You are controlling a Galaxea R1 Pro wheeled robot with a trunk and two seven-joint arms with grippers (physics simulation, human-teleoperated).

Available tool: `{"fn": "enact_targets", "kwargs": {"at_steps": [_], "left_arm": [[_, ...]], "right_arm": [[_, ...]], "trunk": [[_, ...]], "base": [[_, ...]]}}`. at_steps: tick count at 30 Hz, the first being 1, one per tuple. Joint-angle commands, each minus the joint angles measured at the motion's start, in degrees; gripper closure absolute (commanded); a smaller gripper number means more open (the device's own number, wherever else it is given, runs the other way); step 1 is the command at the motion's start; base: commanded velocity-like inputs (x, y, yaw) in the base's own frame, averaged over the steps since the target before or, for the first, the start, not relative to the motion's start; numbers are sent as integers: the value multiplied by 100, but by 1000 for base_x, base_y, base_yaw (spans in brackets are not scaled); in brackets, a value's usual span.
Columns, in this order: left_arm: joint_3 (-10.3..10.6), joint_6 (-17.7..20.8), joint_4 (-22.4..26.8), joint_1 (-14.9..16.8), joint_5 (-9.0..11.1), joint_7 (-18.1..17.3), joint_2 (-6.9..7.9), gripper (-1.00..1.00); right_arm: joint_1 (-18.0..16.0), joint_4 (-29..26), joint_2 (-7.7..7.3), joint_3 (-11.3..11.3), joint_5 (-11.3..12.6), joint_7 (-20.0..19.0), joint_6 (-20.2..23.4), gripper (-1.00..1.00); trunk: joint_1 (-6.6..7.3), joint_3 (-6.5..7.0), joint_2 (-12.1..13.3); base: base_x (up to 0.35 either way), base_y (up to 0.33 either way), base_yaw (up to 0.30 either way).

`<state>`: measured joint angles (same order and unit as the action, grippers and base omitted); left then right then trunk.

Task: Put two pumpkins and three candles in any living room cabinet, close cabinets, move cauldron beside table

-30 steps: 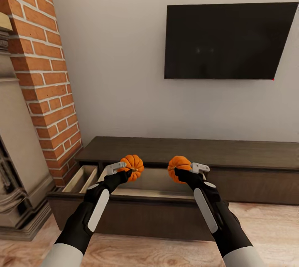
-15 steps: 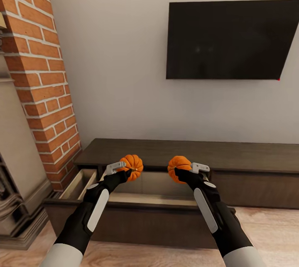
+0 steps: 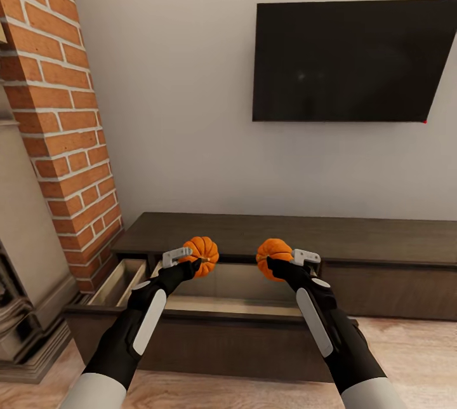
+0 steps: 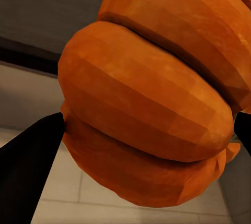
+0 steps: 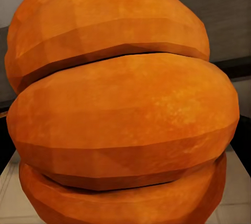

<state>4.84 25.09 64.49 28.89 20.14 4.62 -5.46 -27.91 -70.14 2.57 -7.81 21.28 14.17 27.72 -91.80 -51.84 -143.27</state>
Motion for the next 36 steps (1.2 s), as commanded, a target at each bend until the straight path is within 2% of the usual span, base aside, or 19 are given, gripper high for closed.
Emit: {"fn": "enact_targets", "kwargs": {"at_steps": [1, 18, 36], "left_arm": [[9, 23, 8, 3, 60, 47, 1, 100], [7, 24, 11, 3, 60, 47, 1, 100], [9, 28, -50, 3, 63, 47, -7, 100]], "right_arm": [[-4, -8, -2, -10, 60, 60, 14, 100], [-4, -7, -2, -10, 102, 58, 14, 100], [-4, -23, -3, -1, 104, 29, 11, 100]], "trunk": [[1, -6, -3], [1, -6, -3], [-45, -405, -27]], "base": [[0, 0, 0], [15, -8, 0], [0, 0, 0]]}}
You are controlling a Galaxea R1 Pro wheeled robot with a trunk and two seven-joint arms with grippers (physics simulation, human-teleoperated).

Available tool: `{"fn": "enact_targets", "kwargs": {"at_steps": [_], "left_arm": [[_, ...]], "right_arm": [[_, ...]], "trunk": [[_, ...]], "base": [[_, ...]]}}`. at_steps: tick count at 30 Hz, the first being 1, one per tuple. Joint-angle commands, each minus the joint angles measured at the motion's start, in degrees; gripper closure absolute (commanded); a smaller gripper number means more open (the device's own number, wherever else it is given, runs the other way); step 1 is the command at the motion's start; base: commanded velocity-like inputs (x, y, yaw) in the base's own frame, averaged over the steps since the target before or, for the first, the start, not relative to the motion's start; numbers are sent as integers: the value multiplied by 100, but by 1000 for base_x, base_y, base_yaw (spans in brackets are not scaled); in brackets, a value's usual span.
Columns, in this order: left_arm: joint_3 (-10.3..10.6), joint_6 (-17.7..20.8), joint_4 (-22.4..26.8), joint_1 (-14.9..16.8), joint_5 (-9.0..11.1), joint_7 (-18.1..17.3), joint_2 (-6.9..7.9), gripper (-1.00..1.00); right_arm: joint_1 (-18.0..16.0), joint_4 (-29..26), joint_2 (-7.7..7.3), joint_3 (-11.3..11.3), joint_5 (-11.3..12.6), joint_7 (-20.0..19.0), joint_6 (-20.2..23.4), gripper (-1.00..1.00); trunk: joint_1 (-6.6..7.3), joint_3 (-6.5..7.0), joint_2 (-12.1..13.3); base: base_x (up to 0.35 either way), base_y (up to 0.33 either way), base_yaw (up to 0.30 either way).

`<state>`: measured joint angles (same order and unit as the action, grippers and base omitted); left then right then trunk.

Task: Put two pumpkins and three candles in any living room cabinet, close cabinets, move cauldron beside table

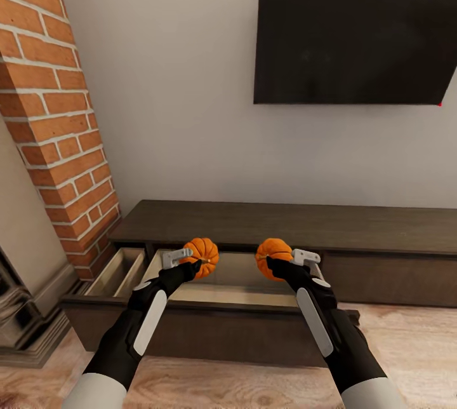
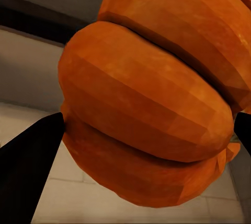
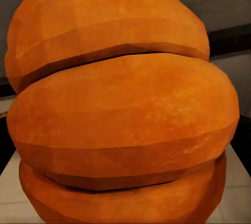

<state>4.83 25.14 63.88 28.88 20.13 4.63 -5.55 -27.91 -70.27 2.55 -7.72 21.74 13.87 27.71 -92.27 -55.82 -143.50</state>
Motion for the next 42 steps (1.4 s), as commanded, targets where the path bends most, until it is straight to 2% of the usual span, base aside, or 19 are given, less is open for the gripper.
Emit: {"fn": "enact_targets", "kwargs": {"at_steps": [1, 12, 27, 42], "left_arm": [[9, 23, 11, 3, 63, 47, 1, 100], [9, 26, 10, 3, 70, 47, 10, 100], [9, 21, 10, 3, 67, 47, 10, 100], [8, 19, 42, 3, 65, 47, 10, 100]], "right_arm": [[-4, -9, -1, -10, 59, 61, 11, 100], [-4, -16, -8, -7, 63, 56, 20, 100], [-4, -292, -1, -10, 60, 46, 10, 100], [-4, -238, 0, -10, 67, 63, 23, 100]], "trunk": [[-1, -28, -5], [-29, -272, -20], [-68, -604, -40], [-68, -604, -40]], "base": [[0, 0, 0], [0, 0, 0], [0, 0, 0], [2, 0, 0]]}}
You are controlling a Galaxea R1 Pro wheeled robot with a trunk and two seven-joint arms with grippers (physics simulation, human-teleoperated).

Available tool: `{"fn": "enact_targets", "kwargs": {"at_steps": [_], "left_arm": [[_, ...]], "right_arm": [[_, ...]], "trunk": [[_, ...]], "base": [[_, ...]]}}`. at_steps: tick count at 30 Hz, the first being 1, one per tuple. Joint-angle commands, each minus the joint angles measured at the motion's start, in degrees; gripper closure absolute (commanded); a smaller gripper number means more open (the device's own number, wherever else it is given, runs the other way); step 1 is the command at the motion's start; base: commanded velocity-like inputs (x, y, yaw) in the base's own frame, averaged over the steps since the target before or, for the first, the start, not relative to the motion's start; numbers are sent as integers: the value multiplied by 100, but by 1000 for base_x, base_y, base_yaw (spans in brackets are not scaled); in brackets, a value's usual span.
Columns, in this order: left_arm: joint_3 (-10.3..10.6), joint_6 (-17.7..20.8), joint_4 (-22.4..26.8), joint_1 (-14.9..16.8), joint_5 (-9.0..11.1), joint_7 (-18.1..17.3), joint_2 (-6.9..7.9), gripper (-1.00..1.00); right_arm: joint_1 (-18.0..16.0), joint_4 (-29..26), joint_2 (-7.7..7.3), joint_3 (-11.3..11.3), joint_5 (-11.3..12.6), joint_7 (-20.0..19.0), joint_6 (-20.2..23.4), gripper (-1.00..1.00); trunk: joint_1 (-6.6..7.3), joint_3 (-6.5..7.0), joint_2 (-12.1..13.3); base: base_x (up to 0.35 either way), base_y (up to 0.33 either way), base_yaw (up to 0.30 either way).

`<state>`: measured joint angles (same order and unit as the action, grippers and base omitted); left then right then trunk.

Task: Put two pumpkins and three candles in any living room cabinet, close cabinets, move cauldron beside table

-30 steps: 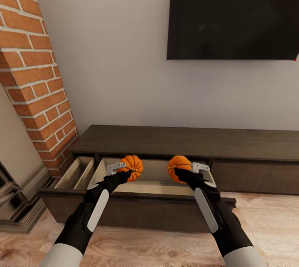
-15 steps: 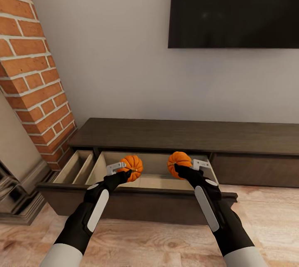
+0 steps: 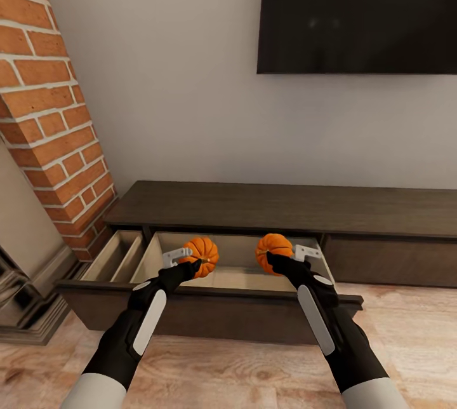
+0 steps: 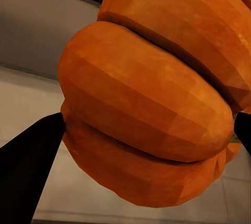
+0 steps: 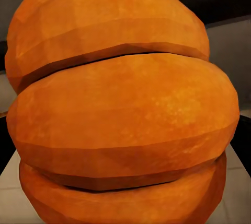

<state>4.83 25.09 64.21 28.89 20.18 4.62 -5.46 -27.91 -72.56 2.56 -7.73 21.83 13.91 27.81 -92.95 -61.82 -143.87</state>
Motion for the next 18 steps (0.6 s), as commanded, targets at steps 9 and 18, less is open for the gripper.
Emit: {"fn": "enact_targets", "kwargs": {"at_steps": [9, 18], "left_arm": [[9, 22, 37, 2, 64, 47, 1, 100], [10, 22, 39, 2, 65, 47, -4, 100]], "right_arm": [[-4, 37, -1, -9, 59, 59, 38, 100], [-4, 35, -1, -2, 59, 57, 43, 100]], "trunk": [[1, -5, -2], [1, -5, -2]], "base": [[96, 14, 0], [91, 0, 0]]}}
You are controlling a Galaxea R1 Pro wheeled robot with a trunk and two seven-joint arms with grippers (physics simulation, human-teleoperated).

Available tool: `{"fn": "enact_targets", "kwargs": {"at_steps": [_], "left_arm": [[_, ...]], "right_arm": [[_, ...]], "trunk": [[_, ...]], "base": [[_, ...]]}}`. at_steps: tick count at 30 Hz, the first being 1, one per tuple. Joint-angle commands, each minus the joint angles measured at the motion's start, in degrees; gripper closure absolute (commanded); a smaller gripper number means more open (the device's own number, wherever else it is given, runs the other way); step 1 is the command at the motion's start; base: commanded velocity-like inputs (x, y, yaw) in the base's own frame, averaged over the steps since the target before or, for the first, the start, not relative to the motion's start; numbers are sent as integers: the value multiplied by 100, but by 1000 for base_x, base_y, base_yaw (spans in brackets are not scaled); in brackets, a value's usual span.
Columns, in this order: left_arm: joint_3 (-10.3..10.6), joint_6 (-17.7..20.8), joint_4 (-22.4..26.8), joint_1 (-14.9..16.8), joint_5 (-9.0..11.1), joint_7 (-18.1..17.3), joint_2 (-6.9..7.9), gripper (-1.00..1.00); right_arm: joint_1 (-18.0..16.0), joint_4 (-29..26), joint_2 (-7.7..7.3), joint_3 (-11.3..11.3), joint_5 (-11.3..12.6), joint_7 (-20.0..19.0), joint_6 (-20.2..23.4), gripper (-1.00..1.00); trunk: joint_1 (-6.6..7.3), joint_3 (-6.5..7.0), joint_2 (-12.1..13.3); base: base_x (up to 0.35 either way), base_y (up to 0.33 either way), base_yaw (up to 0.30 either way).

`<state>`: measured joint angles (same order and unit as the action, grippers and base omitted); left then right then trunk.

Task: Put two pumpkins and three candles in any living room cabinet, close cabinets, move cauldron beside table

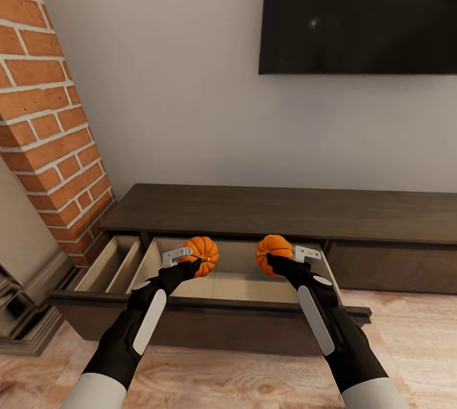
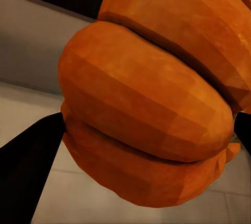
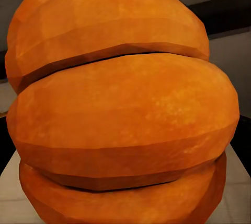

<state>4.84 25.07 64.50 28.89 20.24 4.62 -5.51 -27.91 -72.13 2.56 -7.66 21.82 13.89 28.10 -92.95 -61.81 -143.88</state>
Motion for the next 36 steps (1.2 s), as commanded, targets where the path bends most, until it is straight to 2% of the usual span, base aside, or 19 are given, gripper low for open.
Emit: {"fn": "enact_targets", "kwargs": {"at_steps": [1, 9, 21, 22, 25, 28, 36], "left_arm": [[8, 24, 9, 2, 59, 47, 2, 100], [15, 24, 10, 2, 56, 47, 6, 100], [16, 75, 4, 2, 28, 77, -1, 100], [16, 80, 8, 2, 30, 120, -5, 100], [52, 91, 18, 2, 51, 568, -29, 100], [253, 96, 25, 2, 58, 801, -30, 100], [347, 97, 27, 2, 59, 863, -29, 100]], "right_arm": [[-3, -9, -2, -9, 59, 59, 18, 100], [-3, 3, -2, -8, 66, 61, 51, 100], [-3, 144, 6, 5, 60, 86, 143, 100], [-3, 170, 6, 7, 60, 87, 168, 100], [-3, 207, 7, 16, 40, 94, 210, 100], [-3, 215, 7, 23, 35, 96, 219, 100], [-3, 222, 11, 51, 33, 104, 224, 100]], "trunk": [[1, -5, -2], [1, -5, -2], [-30, -271, -18], [-32, -293, -20], [-35, -316, -21], [-35, -316, -21], [-35, -316, -21]], "base": [[13, 0, 0], [3, 0, 0], [0, 0, 0], [0, 0, 0], [0, 0, 0], [0, 0, 0], [0, 0, 0]]}}
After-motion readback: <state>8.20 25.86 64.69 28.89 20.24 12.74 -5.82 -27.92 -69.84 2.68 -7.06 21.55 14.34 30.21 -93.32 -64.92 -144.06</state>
